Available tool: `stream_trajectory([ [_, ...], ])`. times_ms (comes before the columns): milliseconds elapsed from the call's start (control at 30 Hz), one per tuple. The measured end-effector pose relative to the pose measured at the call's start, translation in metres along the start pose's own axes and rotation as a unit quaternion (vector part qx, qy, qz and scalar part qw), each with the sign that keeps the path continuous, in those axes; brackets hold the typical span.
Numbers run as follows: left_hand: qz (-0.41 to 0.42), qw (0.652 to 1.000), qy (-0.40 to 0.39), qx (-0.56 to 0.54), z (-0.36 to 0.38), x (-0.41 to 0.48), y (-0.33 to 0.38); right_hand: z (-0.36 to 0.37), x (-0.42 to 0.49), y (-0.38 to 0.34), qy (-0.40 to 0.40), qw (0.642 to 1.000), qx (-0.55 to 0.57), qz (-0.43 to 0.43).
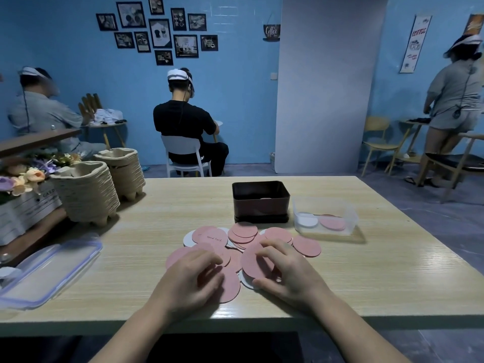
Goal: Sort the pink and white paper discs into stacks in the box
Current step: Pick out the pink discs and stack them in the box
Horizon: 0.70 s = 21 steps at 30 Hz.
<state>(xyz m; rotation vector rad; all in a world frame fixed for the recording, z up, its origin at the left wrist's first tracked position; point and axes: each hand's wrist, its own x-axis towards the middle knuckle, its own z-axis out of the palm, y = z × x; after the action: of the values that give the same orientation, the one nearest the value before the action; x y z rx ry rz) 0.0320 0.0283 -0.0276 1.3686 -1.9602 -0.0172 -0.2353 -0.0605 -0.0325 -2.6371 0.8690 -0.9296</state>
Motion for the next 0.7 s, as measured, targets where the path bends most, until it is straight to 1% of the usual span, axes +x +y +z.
stream_trajectory([
  [167,0.002,0.997,-0.075,0.008,-0.012,-0.014,-0.001,-0.001,0.0,0.0,-0.005,1.0,-0.002,0.002],
  [233,0.009,0.997,-0.079,0.017,-0.011,-0.013,0.001,-0.002,0.001,-0.001,-0.004,1.0,-0.002,0.005],
  [500,-0.003,0.999,-0.053,-0.008,-0.008,-0.009,0.002,-0.001,0.0,0.002,-0.002,1.0,0.0,0.018],
  [700,0.019,0.999,0.027,-0.006,-0.003,-0.001,0.004,-0.002,0.001,0.002,0.003,1.0,-0.007,0.021],
])
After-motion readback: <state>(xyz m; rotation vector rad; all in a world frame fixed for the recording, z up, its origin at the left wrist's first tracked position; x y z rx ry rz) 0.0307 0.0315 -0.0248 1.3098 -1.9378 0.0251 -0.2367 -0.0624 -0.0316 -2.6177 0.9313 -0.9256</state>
